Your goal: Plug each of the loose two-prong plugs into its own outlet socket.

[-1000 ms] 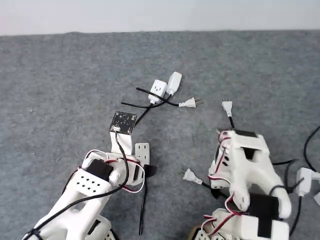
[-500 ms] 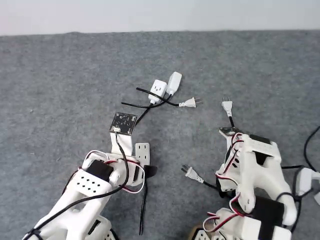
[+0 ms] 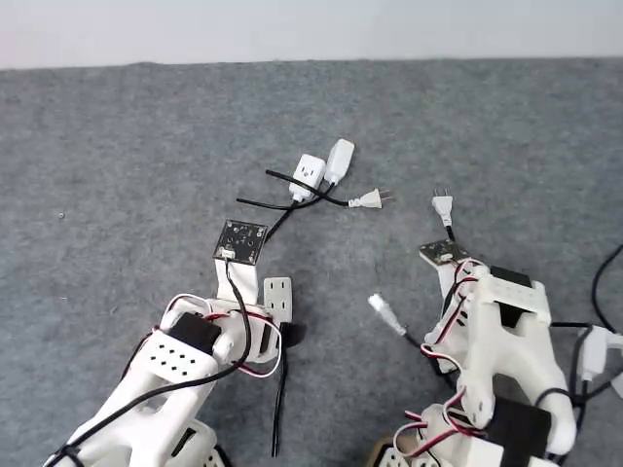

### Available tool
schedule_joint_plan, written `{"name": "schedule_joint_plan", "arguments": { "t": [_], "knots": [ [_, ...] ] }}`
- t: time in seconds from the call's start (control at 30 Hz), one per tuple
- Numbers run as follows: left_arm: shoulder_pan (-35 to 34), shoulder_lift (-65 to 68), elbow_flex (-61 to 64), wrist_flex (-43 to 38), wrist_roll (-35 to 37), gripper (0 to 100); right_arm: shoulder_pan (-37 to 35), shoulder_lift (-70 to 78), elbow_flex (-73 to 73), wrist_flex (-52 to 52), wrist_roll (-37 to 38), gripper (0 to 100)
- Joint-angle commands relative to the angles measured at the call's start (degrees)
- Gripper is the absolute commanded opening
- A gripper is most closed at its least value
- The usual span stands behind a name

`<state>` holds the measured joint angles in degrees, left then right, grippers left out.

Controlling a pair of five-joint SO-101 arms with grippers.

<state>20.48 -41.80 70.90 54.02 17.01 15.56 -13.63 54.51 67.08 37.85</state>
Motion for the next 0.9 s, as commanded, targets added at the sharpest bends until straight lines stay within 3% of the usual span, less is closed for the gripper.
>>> {"name": "schedule_joint_plan", "arguments": {
  "t": [0.0,0.17,0.37,0.57,0.73,0.87],
  "knots": [
    [0.44,-1.05,-0.48,-1.32,-0.44,31,0.22,-3.38,-4.22,-0.22,0.62,0.9],
    [0.44,-1.05,-0.48,-1.32,-0.44,31,0.22,-5.85,-13.98,0.48,0.44,0.8],
    [0.44,-1.05,-0.48,-1.32,-0.44,31,-5.41,-5.93,-24.88,14.02,0.35,0.8],
    [0.44,-1.41,-0.48,-1.14,-0.44,31,-6.81,-5.85,-24.79,16.31,5.1,0.9],
    [0.44,-1.41,-0.48,-1.14,-0.44,31,-13.85,-5.85,-15.38,5.76,3.52,1.3],
    [0.35,-1.32,-0.48,-1.14,-0.44,31,-19.91,-5.85,-8.53,-6.2,3.43,13.6]
  ]
}}
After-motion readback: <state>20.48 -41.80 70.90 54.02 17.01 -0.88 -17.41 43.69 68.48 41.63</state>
